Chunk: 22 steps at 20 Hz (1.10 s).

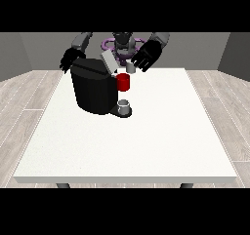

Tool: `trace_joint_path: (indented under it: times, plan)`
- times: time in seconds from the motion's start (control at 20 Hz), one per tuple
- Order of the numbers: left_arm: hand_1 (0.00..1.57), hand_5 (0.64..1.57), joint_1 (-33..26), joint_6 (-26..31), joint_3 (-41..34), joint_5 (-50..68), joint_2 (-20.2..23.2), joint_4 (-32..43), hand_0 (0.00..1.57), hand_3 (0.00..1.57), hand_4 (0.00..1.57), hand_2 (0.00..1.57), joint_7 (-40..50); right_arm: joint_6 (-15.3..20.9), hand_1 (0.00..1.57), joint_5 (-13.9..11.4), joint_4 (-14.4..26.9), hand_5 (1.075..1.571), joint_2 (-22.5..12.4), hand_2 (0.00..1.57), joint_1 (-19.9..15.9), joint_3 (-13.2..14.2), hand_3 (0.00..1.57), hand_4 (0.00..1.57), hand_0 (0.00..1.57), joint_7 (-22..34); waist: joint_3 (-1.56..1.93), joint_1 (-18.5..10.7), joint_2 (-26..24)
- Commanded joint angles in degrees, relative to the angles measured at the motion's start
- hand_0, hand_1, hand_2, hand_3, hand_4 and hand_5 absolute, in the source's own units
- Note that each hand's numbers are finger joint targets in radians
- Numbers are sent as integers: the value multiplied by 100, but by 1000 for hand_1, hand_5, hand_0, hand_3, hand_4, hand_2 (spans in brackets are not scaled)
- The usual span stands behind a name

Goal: Insert the coffee pod into the coffee machine and close the lid

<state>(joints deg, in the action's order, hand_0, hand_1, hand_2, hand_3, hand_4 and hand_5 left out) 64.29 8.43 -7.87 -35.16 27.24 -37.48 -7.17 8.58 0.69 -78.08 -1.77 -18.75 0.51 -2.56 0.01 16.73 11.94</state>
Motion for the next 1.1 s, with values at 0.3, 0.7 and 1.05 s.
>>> trace_joint_path:
  times: [0.3,0.7,1.05]
  plan:
    - [1283,1571,76,53,-15,-42,-116,161,1283,1222,504,1314,52,112,0,-37,-198,1571,-53,0,93,57,0,481,0,212,-2,64,-22]
    - [1206,1571,214,-28,85,-169,-255,127,1206,1187,504,1261,2,-92,0,200,-121,1571,-94,0,-10,194,0,498,0,132,0,52,177]
    - [1190,1571,301,152,42,-156,-159,148,1190,1201,515,1269,-53,-84,0,226,1,1571,-220,0,36,405,0,525,0,-217,1,-23,276]
